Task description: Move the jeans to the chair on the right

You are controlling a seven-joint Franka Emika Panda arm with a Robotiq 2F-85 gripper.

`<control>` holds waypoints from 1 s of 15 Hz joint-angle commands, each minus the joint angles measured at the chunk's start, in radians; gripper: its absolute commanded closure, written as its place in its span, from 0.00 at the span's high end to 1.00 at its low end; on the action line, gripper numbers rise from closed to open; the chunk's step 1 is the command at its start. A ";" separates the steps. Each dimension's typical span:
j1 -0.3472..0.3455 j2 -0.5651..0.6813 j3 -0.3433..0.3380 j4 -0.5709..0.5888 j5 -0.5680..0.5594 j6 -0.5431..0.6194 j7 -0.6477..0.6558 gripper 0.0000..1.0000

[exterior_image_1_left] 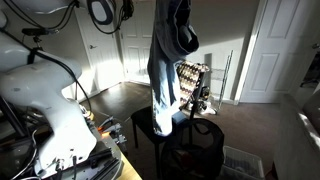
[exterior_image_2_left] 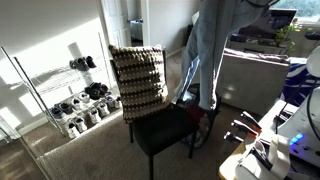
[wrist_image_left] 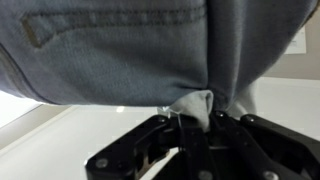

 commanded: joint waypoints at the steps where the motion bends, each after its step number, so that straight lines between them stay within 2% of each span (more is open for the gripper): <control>1: -0.147 -0.033 0.034 0.076 0.087 -0.029 0.056 0.03; 6: -0.374 -0.073 0.097 0.150 0.220 -0.069 0.125 0.03; 7: -0.355 -0.134 0.106 0.089 0.261 -0.064 0.140 0.03; 8: -0.375 -0.150 0.115 0.087 0.287 -0.065 0.147 0.03; 12: -0.378 -0.216 0.170 0.038 0.388 -0.064 0.134 0.03; 15: -0.408 -0.218 0.219 0.048 0.437 -0.077 0.128 0.03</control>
